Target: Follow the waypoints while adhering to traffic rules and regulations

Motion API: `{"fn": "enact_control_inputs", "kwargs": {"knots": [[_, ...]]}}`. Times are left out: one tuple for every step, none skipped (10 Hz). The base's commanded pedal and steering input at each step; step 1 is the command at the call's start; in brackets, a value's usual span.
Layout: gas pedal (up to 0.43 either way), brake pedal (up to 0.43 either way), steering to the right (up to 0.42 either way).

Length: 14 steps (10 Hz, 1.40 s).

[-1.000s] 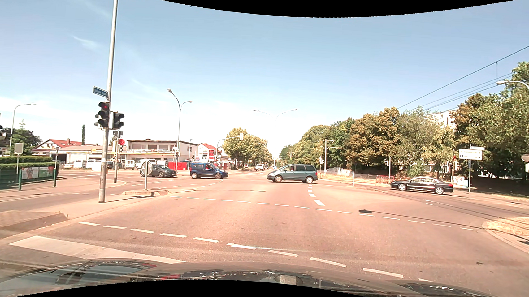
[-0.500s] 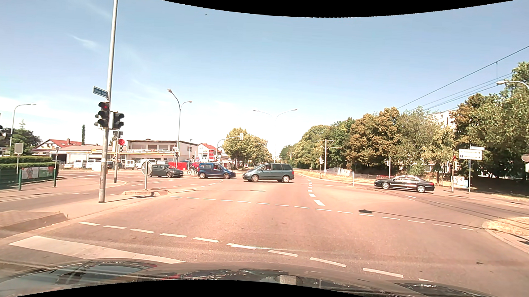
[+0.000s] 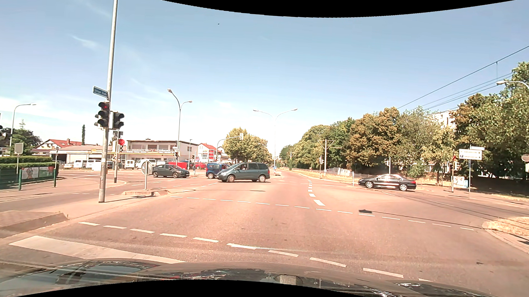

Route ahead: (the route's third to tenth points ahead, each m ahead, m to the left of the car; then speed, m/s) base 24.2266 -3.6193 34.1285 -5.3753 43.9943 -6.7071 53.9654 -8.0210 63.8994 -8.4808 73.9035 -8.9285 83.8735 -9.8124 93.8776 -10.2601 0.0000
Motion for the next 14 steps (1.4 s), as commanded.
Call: {"fn": "enact_control_inputs", "kwargs": {"knots": [[0.000, 0.238, 0.008], [0.000, 0.238, 0.008], [0.000, 0.238, 0.008], [0.000, 0.238, 0.008], [0.000, 0.238, 0.008], [0.000, 0.244, 0.008], [0.000, 0.238, 0.008], [0.000, 0.238, 0.008], [0.000, 0.244, 0.008], [0.000, 0.238, 0.008], [0.000, 0.238, 0.008], [0.000, 0.238, 0.008], [0.000, 0.244, 0.008], [0.000, 0.238, 0.008]]}}
